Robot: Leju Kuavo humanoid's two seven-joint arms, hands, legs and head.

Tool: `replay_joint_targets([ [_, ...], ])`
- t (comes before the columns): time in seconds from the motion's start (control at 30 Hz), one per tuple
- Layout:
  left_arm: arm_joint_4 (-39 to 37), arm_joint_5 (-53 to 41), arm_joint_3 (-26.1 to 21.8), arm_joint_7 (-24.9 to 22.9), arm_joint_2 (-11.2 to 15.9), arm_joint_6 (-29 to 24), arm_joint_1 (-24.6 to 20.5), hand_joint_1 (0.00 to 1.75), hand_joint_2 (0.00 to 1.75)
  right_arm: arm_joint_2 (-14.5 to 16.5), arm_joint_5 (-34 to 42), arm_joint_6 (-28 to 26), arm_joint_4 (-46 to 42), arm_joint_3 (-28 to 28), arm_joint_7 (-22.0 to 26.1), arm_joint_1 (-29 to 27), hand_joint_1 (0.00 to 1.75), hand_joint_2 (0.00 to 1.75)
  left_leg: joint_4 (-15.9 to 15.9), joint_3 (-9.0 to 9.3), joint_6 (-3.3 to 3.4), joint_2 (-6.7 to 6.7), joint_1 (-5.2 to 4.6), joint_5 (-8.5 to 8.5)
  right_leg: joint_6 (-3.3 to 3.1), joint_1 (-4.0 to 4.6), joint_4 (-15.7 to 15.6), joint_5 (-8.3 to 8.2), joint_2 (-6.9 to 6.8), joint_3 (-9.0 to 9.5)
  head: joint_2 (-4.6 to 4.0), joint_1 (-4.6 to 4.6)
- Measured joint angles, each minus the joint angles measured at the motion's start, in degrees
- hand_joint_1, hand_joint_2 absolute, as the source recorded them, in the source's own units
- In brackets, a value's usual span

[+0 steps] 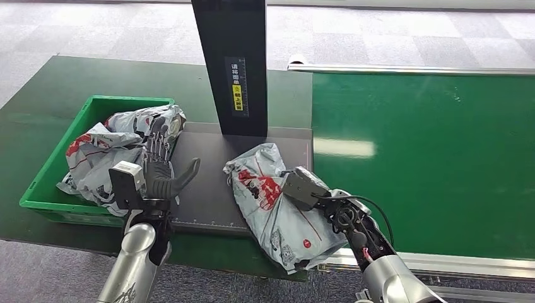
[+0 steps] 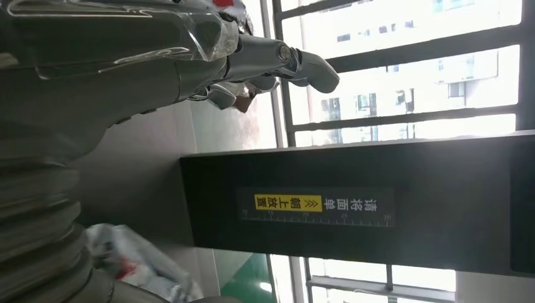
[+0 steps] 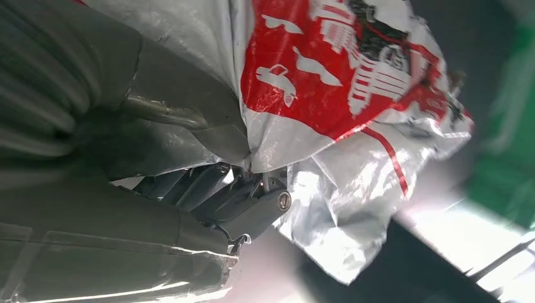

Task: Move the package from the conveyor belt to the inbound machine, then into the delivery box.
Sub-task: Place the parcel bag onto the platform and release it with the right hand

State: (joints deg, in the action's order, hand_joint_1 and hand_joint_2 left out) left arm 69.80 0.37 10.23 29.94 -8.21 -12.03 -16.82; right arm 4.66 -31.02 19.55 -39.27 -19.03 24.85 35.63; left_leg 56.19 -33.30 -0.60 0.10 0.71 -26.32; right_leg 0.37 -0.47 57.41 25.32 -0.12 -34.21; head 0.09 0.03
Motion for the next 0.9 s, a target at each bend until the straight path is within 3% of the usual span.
replay_joint_targets([
  [0.1, 0.9, -1.5, 0.3, 0.4, 0.4, -2.4, 0.6, 0.0, 1.75, 0.0, 3.4, 3.0, 0.0, -2.0, 4.5, 0.3, 1.75, 1.75, 0.0, 0.0, 0.0, -0.01, 0.01, 0.01, 0.0, 0.01, 0.0, 0.0, -0.01, 0.01, 0.0, 0.0],
  [0.2, 2.3, -1.6, 0.4, 0.4, 0.7, -3.1, 1.7, 0.0, 1.75, 0.2, 6.4, 0.8, -0.5, -3.1, 6.4, 0.7, 1.75, 1.75, 0.0, 0.0, -0.01, 0.0, 0.01, 0.01, 0.0, 0.01, 0.0, 0.0, 0.01, 0.0, 0.0, 0.01],
  [0.33, 3.3, -1.6, 0.6, 0.7, 0.9, -3.8, 2.6, 0.0, 1.75, 1.4, 10.1, -10.1, -2.6, -3.1, 6.1, 0.7, 0.07, 1.75, 0.0, 0.0, -0.01, 0.0, 0.0, 0.01, 0.0, 0.01, 0.0, 0.0, 0.01, -0.01, 0.0, 0.01],
  [0.37, 3.4, -1.8, 0.7, 0.9, 0.9, -4.0, 2.7, 0.0, 1.75, 1.7, 11.1, -12.3, -3.2, -2.9, 5.3, 0.6, 0.0, 1.75, 0.0, 0.01, -0.01, 0.0, 0.0, 0.01, 0.0, 0.0, 0.0, 0.0, 0.01, -0.01, 0.0, 0.01],
  [0.57, 3.3, -2.4, 1.7, 1.5, 1.0, -4.6, 2.4, 0.0, 1.75, 2.8, 19.9, -14.8, -5.7, 0.0, 3.9, -0.5, 0.0, 1.75, 0.0, 0.0, -0.01, -0.01, 0.0, 0.01, 0.0, 0.0, 0.0, 0.0, 0.0, -0.02, 0.0, 0.01],
  [0.9, 2.4, -2.2, 2.5, 2.1, 1.0, -4.7, 1.7, 0.0, 1.75, 3.7, 25.7, -17.2, -7.4, 3.7, 4.4, -1.3, 0.0, 1.75, 0.0, 0.01, -0.01, 0.0, 0.0, 0.01, -0.01, 0.0, 0.0, 0.0, 0.01, -0.03, 0.0, 0.01],
])
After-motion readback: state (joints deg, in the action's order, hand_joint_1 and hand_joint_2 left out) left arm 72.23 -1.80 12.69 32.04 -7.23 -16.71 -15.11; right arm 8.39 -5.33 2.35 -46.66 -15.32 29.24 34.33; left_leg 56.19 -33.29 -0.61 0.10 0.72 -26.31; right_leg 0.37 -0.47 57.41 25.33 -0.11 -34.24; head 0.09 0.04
